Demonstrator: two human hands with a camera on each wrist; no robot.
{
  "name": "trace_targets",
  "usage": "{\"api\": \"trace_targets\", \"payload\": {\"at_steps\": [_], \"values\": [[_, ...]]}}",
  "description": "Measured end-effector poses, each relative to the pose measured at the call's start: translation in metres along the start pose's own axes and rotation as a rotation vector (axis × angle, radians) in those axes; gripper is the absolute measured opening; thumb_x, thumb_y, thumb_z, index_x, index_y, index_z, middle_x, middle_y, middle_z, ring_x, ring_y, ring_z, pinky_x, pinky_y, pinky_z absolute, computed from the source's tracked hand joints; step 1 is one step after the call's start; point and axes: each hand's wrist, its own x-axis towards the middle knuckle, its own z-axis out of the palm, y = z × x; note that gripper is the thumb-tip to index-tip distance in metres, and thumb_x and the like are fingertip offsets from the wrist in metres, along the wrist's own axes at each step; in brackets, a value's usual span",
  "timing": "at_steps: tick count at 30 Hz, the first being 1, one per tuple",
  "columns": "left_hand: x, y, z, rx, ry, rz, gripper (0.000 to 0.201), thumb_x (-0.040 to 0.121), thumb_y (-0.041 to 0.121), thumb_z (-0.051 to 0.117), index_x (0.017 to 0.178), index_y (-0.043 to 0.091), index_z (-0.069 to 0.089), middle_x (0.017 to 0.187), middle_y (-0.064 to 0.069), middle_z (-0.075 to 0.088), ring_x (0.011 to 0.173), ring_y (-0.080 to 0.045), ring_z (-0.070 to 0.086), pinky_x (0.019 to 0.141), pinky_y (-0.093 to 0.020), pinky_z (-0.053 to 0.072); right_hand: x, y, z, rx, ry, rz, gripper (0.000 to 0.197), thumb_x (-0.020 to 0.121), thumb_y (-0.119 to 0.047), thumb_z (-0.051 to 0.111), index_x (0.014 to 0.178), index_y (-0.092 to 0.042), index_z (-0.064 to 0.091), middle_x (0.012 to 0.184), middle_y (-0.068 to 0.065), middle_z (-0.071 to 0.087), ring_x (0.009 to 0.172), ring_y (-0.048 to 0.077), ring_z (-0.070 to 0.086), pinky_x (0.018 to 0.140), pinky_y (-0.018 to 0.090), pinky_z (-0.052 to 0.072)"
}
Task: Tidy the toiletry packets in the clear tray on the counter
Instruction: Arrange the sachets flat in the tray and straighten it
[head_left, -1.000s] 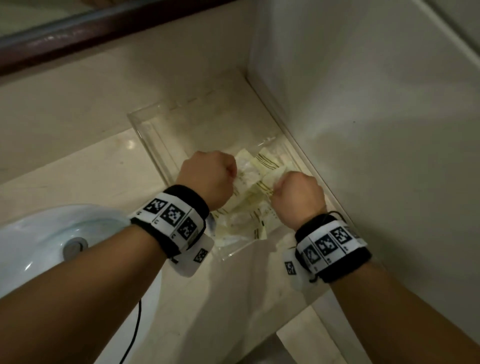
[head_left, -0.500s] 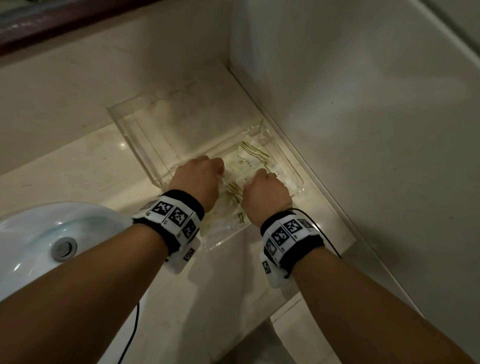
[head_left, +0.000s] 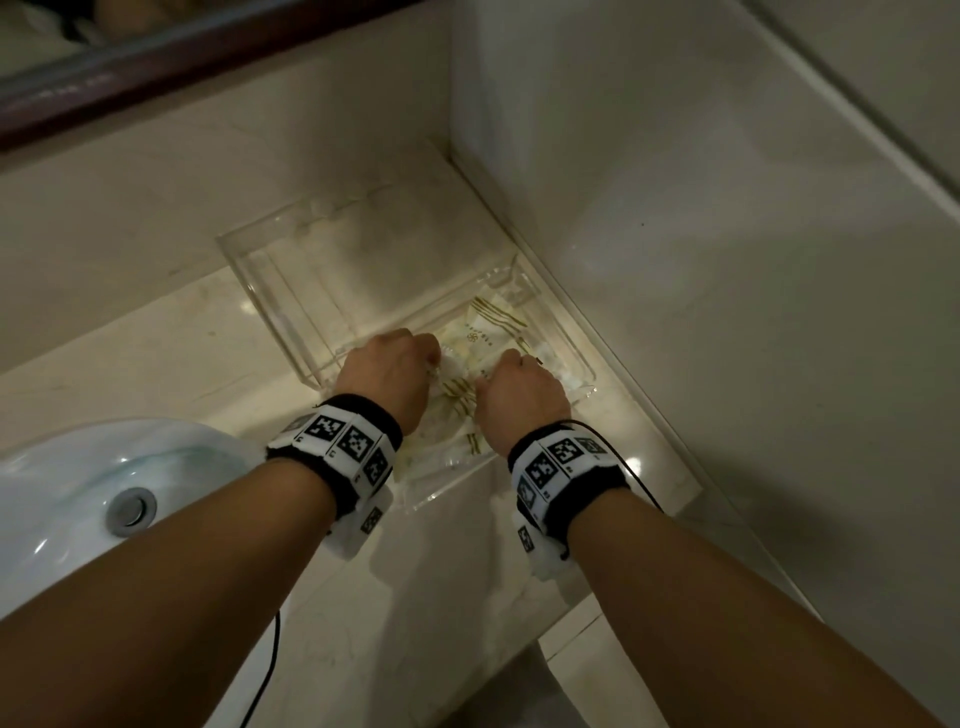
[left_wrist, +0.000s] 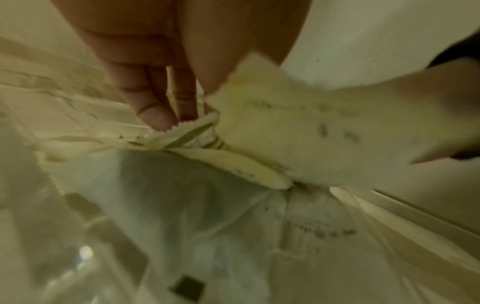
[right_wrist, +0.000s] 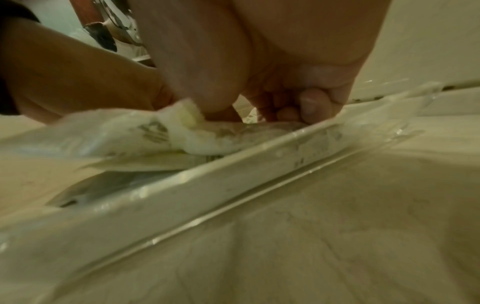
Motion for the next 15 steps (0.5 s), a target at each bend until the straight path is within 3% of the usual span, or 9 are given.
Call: {"api": "trace_targets", "payload": {"at_steps": [4, 7, 15], "values": [[-0.004, -0.002, -0.010, -0.062, 0.002, -0.048, 0.035, 0.092, 0.012, 0.054, 0.118, 0.032, 0.063, 0.113, 0.001, 0.064, 0.096, -0.026, 0.064, 0.076, -0.036, 0.053, 0.006, 0.004, -0.014, 0.082, -0.082, 0.066, 0.043, 0.096, -0.040, 0.051, 0.117, -0.003, 0.052, 0.117, 0.018, 0.063, 0.107, 0.034, 0.061, 0.080, 0.035, 0.046], [-0.008, -0.003, -0.018, -0.167, 0.089, -0.102, 0.030, 0.093, 0.016, 0.050, 0.113, 0.030, 0.067, 0.114, 0.000, 0.066, 0.097, -0.028, 0.064, 0.078, -0.036, 0.052, 0.011, 0.008, -0.024, 0.117, -0.096, 0.065, 0.051, 0.092, -0.048, 0.054, 0.119, -0.005, 0.052, 0.114, 0.018, 0.065, 0.105, 0.037, 0.062, 0.076, 0.035, 0.045], [-0.021, 0.005, -0.047, -0.330, 0.301, -0.198, 0.025, 0.090, 0.024, 0.050, 0.103, 0.029, 0.070, 0.099, 0.006, 0.070, 0.086, -0.020, 0.067, 0.075, -0.031, 0.051, 0.018, 0.004, -0.063, 0.148, 0.007, -0.115, 0.043, 0.092, -0.050, 0.056, 0.111, -0.012, 0.060, 0.105, 0.007, 0.070, 0.100, 0.027, 0.065, 0.083, 0.034, 0.050]]}}
